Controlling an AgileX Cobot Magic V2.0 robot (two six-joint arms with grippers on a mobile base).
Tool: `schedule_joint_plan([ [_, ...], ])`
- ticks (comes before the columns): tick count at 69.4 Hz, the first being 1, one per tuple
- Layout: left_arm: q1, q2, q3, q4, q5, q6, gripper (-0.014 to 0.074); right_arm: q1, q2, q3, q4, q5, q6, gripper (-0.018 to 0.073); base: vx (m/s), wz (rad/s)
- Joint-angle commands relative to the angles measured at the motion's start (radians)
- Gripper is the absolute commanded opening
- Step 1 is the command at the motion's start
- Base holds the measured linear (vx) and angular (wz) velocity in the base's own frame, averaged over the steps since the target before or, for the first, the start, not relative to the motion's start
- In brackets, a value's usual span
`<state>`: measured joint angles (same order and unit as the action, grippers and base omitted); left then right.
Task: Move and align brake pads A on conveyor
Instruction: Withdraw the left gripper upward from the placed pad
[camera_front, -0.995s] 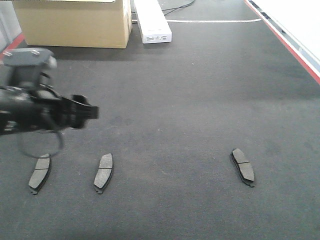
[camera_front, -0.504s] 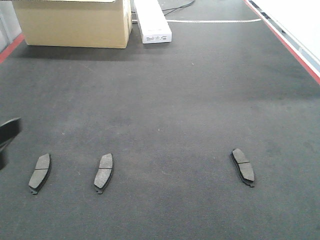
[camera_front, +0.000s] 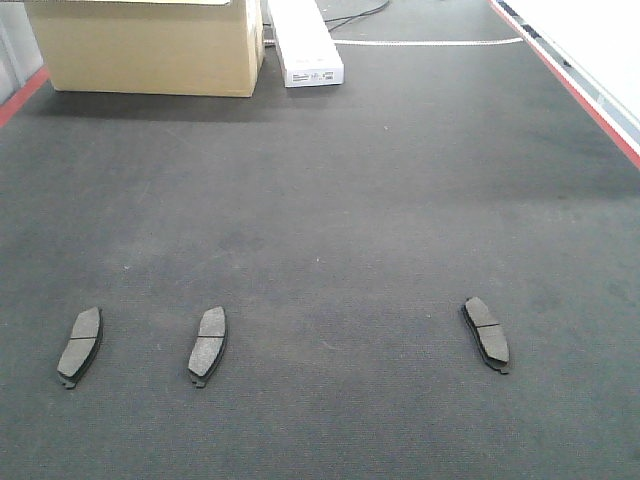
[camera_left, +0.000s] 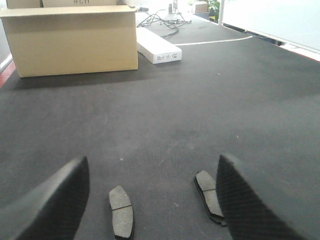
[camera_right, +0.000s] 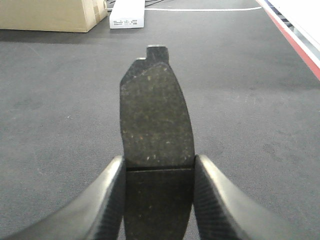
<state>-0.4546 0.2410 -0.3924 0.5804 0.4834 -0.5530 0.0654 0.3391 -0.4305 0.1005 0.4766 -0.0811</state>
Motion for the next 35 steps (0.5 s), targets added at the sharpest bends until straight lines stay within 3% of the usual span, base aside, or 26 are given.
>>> schedule_joint_plan([
  [1, -0.004, 0.01, -0.018, 0.019, -0.067, -0.004, 0.0523, -0.005, 0.011, -0.031, -0.001, -0.096, -0.004, -0.0004, 0.0, 0.0],
  [35, -0.004, 0.01, -0.017, 0.019, -0.068, -0.004, 0.0523, -0.005, 0.011, -0.031, -0.001, -0.097, -0.004, -0.0004, 0.0, 0.0],
])
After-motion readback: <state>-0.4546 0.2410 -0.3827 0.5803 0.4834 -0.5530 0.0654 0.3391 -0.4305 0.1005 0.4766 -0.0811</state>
